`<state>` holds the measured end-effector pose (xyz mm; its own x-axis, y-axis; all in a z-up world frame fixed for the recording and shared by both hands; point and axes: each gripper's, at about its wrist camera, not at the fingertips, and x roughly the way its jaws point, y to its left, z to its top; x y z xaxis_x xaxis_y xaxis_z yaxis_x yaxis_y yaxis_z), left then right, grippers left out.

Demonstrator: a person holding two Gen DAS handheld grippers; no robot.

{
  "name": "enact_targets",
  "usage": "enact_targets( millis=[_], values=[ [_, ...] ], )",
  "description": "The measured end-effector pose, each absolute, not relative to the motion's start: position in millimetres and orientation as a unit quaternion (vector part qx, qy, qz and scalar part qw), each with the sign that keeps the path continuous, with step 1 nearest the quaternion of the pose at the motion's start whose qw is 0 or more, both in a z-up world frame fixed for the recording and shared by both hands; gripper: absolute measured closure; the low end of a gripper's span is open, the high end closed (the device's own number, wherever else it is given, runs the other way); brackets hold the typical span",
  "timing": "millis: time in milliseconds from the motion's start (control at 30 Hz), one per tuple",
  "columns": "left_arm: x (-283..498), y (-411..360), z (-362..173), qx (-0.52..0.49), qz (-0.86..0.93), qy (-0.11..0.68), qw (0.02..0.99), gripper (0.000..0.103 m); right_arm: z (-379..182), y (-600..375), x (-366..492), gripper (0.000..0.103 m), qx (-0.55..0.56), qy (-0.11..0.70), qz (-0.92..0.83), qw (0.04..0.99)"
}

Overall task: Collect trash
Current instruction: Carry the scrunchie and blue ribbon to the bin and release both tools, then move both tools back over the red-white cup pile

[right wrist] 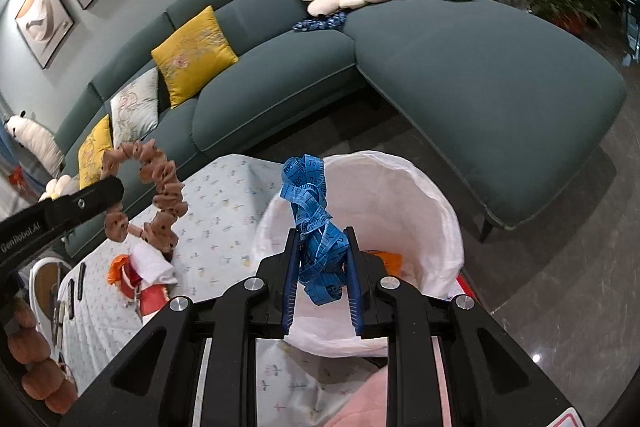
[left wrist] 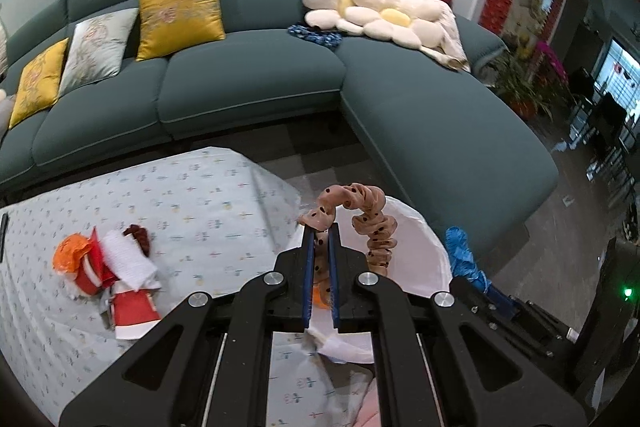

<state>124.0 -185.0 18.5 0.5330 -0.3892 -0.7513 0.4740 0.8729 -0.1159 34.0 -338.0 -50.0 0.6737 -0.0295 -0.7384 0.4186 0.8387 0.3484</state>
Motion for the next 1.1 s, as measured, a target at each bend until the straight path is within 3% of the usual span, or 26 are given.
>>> enact_targets(
  millis=[467, 533, 600, 700, 767, 1100],
  values=[
    [127.2, -229.2, -1.3, 0.06, -0.281, 0.439, 0.851, 0.092, -71.0, -359.9, 28.8, 0.083, 0.273, 0.393, -0.139, 0.867],
    [127.6, -231.5, -3.7, 0.059, -0.282, 0.442, 0.85, 0.085, -72.2, -359.6, 30.9, 0.083, 0.273, 0.395, -0.138, 0.866],
    [128.4, -232.5, -5.2, 0.056, -0.278, 0.443, 0.85, 0.065, -72.2, -358.0, 32.5, 0.082, 0.273, 0.396, -0.137, 0.866],
    [128.0, -230.7, -4.3, 0.051, -0.269, 0.438, 0.856, 0.048, -71.8, -357.3, 37.4, 0.078, 0.272, 0.399, -0.137, 0.865],
    [129.0, -230.1, -4.2, 0.052, -0.259, 0.436, 0.86, 0.043, -70.9, -357.8, 39.3, 0.076, 0.277, 0.398, -0.139, 0.863],
    [135.8, -215.8, -4.3, 0.044, -0.246, 0.44, 0.862, 0.043, -62.5, -350.4, 46.8, 0.066, 0.268, 0.394, -0.137, 0.869]
  ],
)
